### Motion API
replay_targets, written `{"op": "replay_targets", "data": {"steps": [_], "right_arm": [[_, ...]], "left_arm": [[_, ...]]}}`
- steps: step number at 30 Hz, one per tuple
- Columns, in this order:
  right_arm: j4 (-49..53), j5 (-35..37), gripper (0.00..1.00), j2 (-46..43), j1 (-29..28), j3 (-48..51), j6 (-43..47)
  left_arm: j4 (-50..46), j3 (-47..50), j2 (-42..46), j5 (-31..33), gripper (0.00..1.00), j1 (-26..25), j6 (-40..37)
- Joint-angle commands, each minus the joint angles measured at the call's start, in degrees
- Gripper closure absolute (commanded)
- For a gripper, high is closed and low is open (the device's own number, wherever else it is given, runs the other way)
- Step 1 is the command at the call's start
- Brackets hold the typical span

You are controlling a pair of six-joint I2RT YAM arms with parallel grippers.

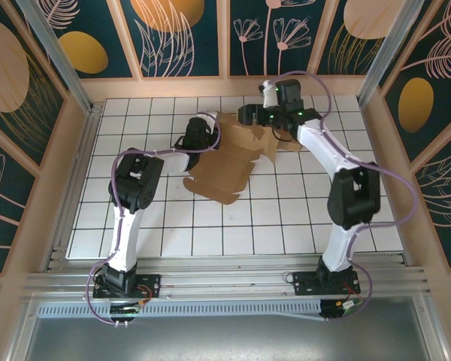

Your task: Fold the paper box

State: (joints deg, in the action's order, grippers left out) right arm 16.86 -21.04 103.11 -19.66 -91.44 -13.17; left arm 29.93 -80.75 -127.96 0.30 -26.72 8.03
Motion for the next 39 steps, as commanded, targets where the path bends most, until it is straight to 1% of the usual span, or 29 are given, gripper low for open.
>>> {"op": "replay_targets", "data": {"steps": [1,2,6,10,12,14,15,16,17,18,19,21,24,26,30,32,34,35,37,39], "right_arm": [[-1.53,10.24,0.19,-9.15,0.23,4.91,-14.42],[-1.99,11.19,0.20,-11.18,0.29,7.20,-16.83],[-1.94,13.82,0.24,-16.04,0.08,12.66,-23.11],[0.98,15.89,0.28,-15.49,-0.02,12.83,-28.49],[0.95,15.68,0.28,-14.18,-0.01,12.32,-30.78],[0.81,14.86,0.28,-12.05,-0.04,11.27,-32.55],[0.73,14.43,0.28,-11.00,-0.09,10.60,-32.89],[0.72,14.18,0.28,-9.77,-0.11,9.83,-33.17],[0.65,14.43,0.28,-8.60,-0.17,9.33,-33.57],[0.34,14.61,0.28,-7.68,-0.14,9.05,-33.75],[0.11,14.66,0.28,-6.59,-0.10,8.92,-34.12],[-1.13,13.80,0.28,-4.53,-0.06,8.55,-34.14],[-3.05,12.21,0.33,-1.09,-0.12,7.30,-33.31],[-3.39,12.75,0.43,1.71,-0.21,5.92,-32.84],[-4.70,10.62,0.53,5.70,-0.56,2.90,-32.52],[-6.31,10.07,0.58,6.62,-0.83,2.92,-32.64],[-6.76,9.44,0.63,7.58,-0.96,2.92,-32.76],[-7.01,8.98,0.63,7.96,-0.95,2.92,-32.76],[-7.31,8.31,0.64,8.42,-1.16,3.29,-32.57],[-8.26,8.37,0.66,8.34,-1.31,4.20,-32.15]], "left_arm": [[2.77,0.02,1.74,4.44,0.64,-0.97,1.52],[2.98,0.20,2.00,3.96,0.58,-0.97,1.10],[4.23,2.42,4.00,1.43,0.49,-1.00,0.22],[7.56,8.16,9.54,-1.35,0.43,-0.99,0.99],[7.95,10.93,13.36,-3.20,0.39,-1.01,2.18],[8.04,14.55,18.32,-4.87,0.36,-0.97,5.04],[7.83,16.07,20.47,-4.94,0.35,-0.97,6.96],[7.10,17.51,23.24,-3.65,0.33,-0.97,10.12],[4.42,17.87,25.56,-1.13,0.27,-0.92,13.86],[1.00,17.06,27.04,0.67,0.27,-0.79,16.27],[-3.23,15.24,27.74,0.78,0.28,-0.35,17.47],[-10.88,9.59,26.62,-2.07,0.27,1.06,18.79],[-22.38,-1.85,20.74,-8.59,0.28,4.31,21.75],[-29.04,-10.23,15.05,-14.59,0.29,6.39,22.16],[-37.68,-21.97,6.52,-20.98,0.35,7.97,22.65],[-40.47,-26.50,2.76,-25.36,0.35,7.93,22.53],[-43.37,-30.73,-0.72,-27.05,0.36,8.07,23.10],[-43.77,-31.71,-1.91,-27.45,0.36,8.07,23.23],[-42.08,-30.88,-2.54,-27.89,0.39,8.04,23.82],[-37.79,-28.20,-2.02,-30.38,0.43,8.06,25.26]]}}
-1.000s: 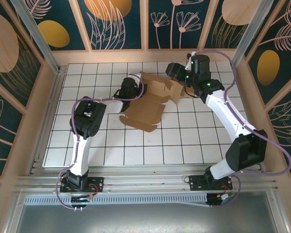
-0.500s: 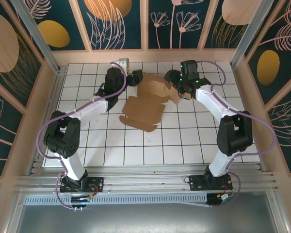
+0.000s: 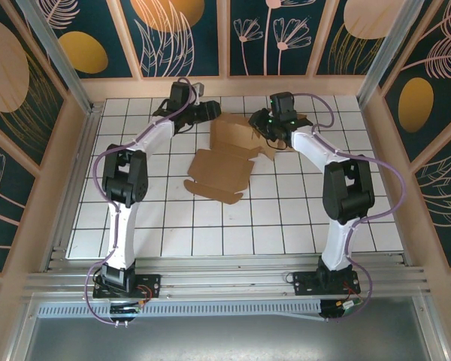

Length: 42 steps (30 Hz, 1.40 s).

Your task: Fold the paper box

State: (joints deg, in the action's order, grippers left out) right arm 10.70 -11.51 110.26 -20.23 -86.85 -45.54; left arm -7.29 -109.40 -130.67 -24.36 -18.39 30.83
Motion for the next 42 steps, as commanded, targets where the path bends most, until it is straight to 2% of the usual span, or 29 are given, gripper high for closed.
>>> {"op": "replay_targets", "data": {"steps": [1,7,10,11,15,18,22,25,29,33,39,42], "right_arm": [[-2.69,-1.15,0.67,1.11,-0.84,0.17,0.58],[-6.10,-3.76,0.70,2.21,-1.45,1.22,1.55],[-7.66,-5.57,0.60,2.98,-1.82,0.68,1.68],[-7.72,-5.63,0.60,3.18,-1.91,0.39,1.69],[-6.71,-3.64,0.65,3.29,-2.62,-0.51,3.34],[-4.58,-1.59,0.65,2.92,-2.94,-0.47,5.29],[-2.85,-0.32,0.49,-0.78,-3.16,2.63,7.63],[-2.42,1.43,0.40,-6.60,-3.15,6.75,8.21],[-4.53,5.06,0.35,-15.61,-1.90,16.11,7.52],[-12.35,5.48,0.34,-21.97,0.48,30.06,6.43],[-22.37,-2.24,0.43,-15.41,1.35,36.56,7.68],[-27.52,-2.24,0.44,-10.49,0.89,35.91,8.30]], "left_arm": [[0.56,1.32,0.83,-6.67,0.45,-0.33,3.12],[3.60,7.29,2.95,-8.54,0.54,-0.25,4.62],[7.94,13.10,5.79,-10.01,0.56,-0.31,7.71],[9.97,15.27,6.83,-10.31,0.56,-0.33,8.75],[16.27,23.37,11.63,-8.71,0.59,-0.41,11.66],[19.57,29.39,15.10,-6.78,0.60,-0.42,12.09],[22.21,35.04,18.34,-4.43,0.60,-0.42,11.85],[21.13,35.41,18.30,-4.00,0.59,-0.44,10.62],[20.57,35.49,18.22,-3.94,0.60,-0.85,9.60],[19.49,34.72,18.01,-4.17,0.60,-1.47,8.41],[17.88,34.26,18.29,-2.96,0.60,-2.35,5.98],[17.58,34.35,18.29,-2.82,0.60,-2.60,5.44]]}}
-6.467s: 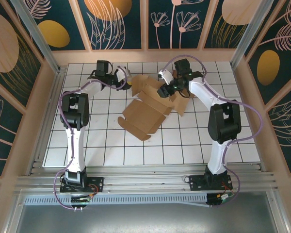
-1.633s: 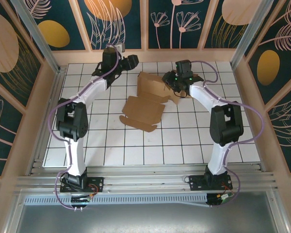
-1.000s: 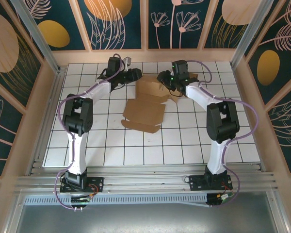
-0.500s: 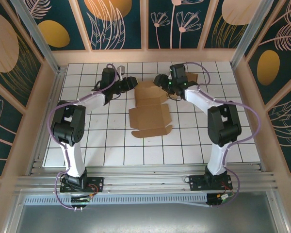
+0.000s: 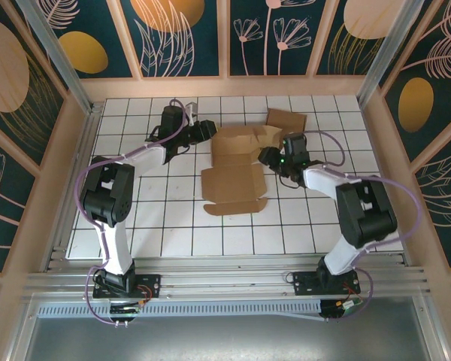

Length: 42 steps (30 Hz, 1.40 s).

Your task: Fold the paper box

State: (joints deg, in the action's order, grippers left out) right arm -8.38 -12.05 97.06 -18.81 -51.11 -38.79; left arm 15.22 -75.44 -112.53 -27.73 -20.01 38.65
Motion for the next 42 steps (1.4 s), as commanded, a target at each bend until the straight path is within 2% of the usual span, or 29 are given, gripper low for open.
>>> {"op": "replay_targets", "data": {"steps": [1,7,15,22,24,27,29,32,38,42], "right_arm": [[-10.23,-0.46,0.43,3.94,-0.86,-0.11,2.39],[-16.24,5.78,0.44,9.05,-2.99,-1.79,5.46],[-22.52,14.64,0.64,11.56,-7.76,-1.39,12.26],[-28.40,11.32,0.69,12.30,-10.14,-0.33,16.56],[-29.06,11.67,0.70,13.06,-10.50,-0.11,16.64],[-28.06,14.54,0.73,13.10,-10.55,0.30,16.54],[-27.40,16.89,0.75,12.62,-10.55,0.87,16.87],[-26.76,17.67,0.75,12.11,-10.55,1.45,17.76],[-27.21,16.99,0.75,12.20,-10.64,1.76,17.61],[-27.45,16.55,0.75,12.71,-10.72,1.45,17.25]], "left_arm": [[-5.03,0.38,0.19,0.70,0.60,-1.00,-2.53],[-6.16,0.05,0.97,1.80,0.59,-1.10,-3.73],[-6.87,-0.59,0.89,1.53,0.59,-1.09,-4.15],[-6.26,-0.67,0.53,1.39,0.58,-1.56,-4.27],[-6.08,-0.44,0.90,2.66,0.54,-1.87,-4.01],[-5.80,0.91,2.89,5.87,0.38,-1.97,-2.62],[-5.31,2.61,5.39,9.39,0.32,-1.97,-1.94],[-4.54,4.60,8.84,12.71,0.28,-1.96,-0.64],[-0.92,8.67,11.62,9.93,0.24,-1.97,4.71],[-0.86,11.19,12.66,13.75,0.23,-2.07,5.34]]}}
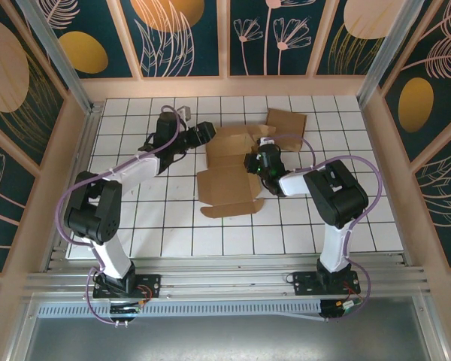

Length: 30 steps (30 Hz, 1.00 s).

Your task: Fold the paper box

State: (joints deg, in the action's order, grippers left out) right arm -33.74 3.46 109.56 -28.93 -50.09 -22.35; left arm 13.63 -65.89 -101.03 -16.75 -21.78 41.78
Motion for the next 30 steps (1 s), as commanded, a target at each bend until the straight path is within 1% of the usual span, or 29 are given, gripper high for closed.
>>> {"op": "replay_targets", "data": {"steps": [1,3,4,8,10,12,14,16,17,18,19,21,24,27,30], "right_arm": [[-2.12,0.81,0.75,0.26,-0.69,0.43,0.82],[-2.12,0.58,0.74,-0.03,-0.82,0.56,0.86],[-2.14,0.49,0.71,-0.47,-0.87,0.73,0.82],[-0.96,-0.38,0.53,-5.81,-0.87,2.79,1.17],[0.14,-0.15,0.44,-9.74,-0.82,4.52,2.67],[1.58,0.22,0.38,-14.49,-0.33,6.57,4.95],[2.18,-2.07,0.33,-20.53,1.97,9.64,7.43],[1.92,-7.10,0.26,-25.86,6.37,12.21,8.61],[1.56,-10.54,0.13,-27.79,9.17,13.22,9.52],[1.11,-12.66,0.04,-29.04,11.25,13.80,10.70],[1.22,-16.38,0.01,-29.37,13.64,13.47,13.14],[5.68,-24.24,0.01,-26.76,18.23,8.99,15.98],[11.98,-31.53,0.02,-20.29,21.87,1.16,17.87],[11.66,-35.60,0.07,-15.68,22.77,-2.00,21.20],[8.64,-39.77,0.13,-12.57,22.80,-2.90,24.40]], "left_arm": [[0.08,1.64,0.90,3.99,0.22,-0.28,2.28],[-0.62,1.31,-0.33,5.08,0.22,-0.32,2.84],[-0.43,1.21,-0.78,5.06,0.22,-0.28,3.10],[4.56,3.62,-0.21,3.31,0.23,-0.28,4.07],[5.09,4.12,0.41,2.82,0.23,-0.28,3.61],[4.95,4.43,1.36,3.10,0.23,-0.28,3.07],[5.39,5.57,2.50,3.39,0.23,-0.29,2.22],[5.67,6.97,6.56,3.50,0.22,-0.52,0.42],[5.10,7.57,8.16,4.37,0.22,-1.01,-0.88],[4.50,7.86,9.51,5.43,0.22,-1.79,-2.35],[3.35,8.07,10.98,6.68,0.22,-2.84,-4.24],[1.51,8.59,13.70,8.97,0.23,-5.00,-6.79],[2.91,12.46,18.32,9.64,0.26,-6.67,-7.94],[4.95,15.89,22.47,9.55,0.31,-8.99,-8.73],[2.31,15.84,23.36,10.19,0.34,-12.30,-10.29]]}}
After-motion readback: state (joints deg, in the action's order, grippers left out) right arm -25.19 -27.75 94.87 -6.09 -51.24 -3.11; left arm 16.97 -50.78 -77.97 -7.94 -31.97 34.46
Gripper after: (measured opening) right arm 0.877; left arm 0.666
